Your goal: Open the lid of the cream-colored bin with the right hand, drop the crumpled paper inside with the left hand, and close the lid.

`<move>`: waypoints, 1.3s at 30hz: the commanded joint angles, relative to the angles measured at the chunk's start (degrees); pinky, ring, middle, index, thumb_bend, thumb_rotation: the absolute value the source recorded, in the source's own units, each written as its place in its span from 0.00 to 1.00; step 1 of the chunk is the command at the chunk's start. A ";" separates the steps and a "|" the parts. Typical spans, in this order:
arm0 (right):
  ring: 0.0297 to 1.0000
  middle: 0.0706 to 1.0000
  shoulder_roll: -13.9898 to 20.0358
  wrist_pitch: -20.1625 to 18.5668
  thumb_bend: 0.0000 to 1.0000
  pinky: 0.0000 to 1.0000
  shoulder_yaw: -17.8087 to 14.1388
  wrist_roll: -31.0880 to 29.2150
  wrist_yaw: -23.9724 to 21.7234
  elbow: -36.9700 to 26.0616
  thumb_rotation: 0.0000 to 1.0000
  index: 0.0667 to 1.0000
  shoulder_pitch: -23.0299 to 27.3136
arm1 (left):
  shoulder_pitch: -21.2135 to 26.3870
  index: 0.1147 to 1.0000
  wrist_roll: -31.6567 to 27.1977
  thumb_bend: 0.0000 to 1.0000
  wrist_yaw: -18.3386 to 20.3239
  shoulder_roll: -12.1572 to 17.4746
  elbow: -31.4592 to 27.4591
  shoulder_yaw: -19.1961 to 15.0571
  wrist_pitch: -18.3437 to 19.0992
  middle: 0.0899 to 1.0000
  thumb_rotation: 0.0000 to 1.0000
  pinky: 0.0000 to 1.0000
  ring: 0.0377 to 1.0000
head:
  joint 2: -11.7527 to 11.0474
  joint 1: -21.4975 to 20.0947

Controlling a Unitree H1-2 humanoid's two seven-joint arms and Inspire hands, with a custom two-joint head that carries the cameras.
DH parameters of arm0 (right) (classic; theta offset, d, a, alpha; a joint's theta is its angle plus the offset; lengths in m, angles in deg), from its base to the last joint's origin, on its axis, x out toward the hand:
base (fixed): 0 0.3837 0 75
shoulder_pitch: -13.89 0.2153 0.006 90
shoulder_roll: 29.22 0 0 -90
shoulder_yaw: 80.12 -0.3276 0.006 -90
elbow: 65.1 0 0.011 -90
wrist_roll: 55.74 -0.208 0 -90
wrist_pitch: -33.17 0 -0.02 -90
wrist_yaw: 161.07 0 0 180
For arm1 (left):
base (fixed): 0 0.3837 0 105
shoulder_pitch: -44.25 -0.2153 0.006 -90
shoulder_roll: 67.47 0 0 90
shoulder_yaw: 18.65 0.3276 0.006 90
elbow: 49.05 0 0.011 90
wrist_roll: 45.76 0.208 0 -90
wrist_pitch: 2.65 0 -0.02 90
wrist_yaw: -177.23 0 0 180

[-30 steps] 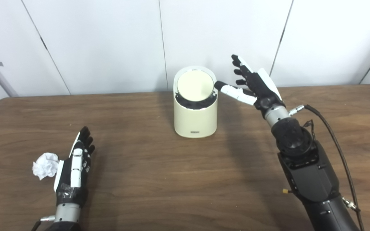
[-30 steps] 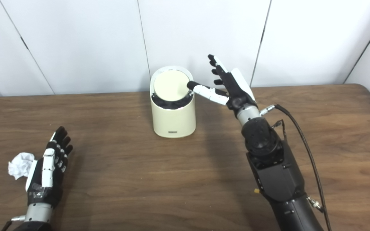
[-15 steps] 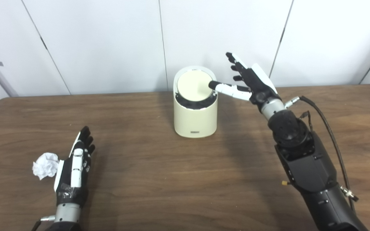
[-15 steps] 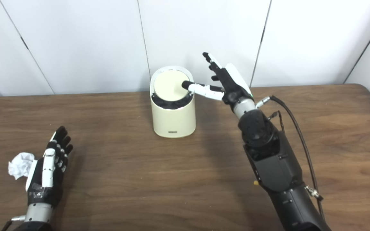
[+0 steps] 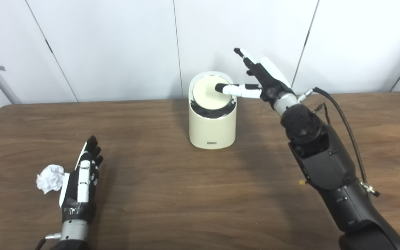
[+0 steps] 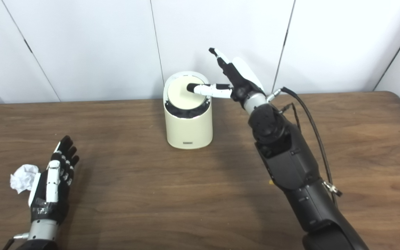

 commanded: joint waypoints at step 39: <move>0.96 0.96 0.50 0.38 0.79 0.85 3.54 6.90 -1.12 4.57 0.44 0.96 5.28 | -1.80 0.98 0.67 0.38 -1.50 -2.33 1.82 1.19 -1.71 1.00 0.93 1.00 1.00 | 0.34 0.26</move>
